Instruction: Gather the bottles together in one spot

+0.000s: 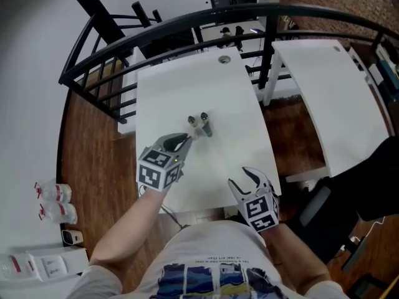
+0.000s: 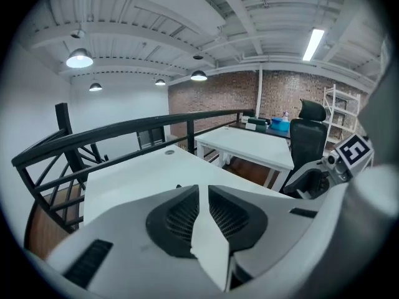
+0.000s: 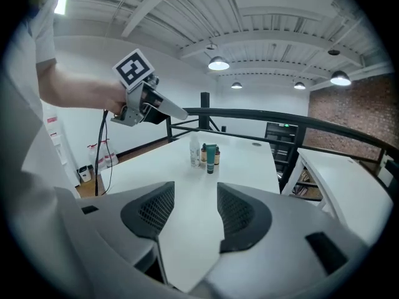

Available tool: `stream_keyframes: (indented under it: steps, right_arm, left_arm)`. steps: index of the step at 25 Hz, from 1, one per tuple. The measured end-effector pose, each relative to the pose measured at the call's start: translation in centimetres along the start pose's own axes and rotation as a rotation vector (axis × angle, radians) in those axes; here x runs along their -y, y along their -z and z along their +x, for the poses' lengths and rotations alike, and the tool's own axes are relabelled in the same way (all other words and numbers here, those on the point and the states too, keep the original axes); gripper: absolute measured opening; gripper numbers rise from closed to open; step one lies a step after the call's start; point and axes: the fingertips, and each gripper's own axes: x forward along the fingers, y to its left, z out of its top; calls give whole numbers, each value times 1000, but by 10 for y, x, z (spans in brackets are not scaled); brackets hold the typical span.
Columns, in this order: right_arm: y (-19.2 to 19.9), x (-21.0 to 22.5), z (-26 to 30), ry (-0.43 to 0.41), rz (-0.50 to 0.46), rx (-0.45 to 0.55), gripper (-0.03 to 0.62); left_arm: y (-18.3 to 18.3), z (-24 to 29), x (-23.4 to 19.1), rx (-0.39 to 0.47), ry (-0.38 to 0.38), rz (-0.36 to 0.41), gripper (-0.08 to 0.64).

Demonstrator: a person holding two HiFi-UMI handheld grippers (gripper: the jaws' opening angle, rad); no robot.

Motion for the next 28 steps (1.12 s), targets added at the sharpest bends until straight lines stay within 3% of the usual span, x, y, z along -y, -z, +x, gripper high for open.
stream_keyframes:
  steps: [9,17,28]
  right_arm:
    - [2,-66,-23,-3,58,-28,241]
    - [-7,-130,-53,44,71,-48,241]
    - [4,-181,-97,115,65,-55,241]
  left_arm:
    - [86,-120,17,73,19,-176,54]
    - [151,-216,28,134,10,-280,63]
    - [199,-270,62,135,54,-286,64]
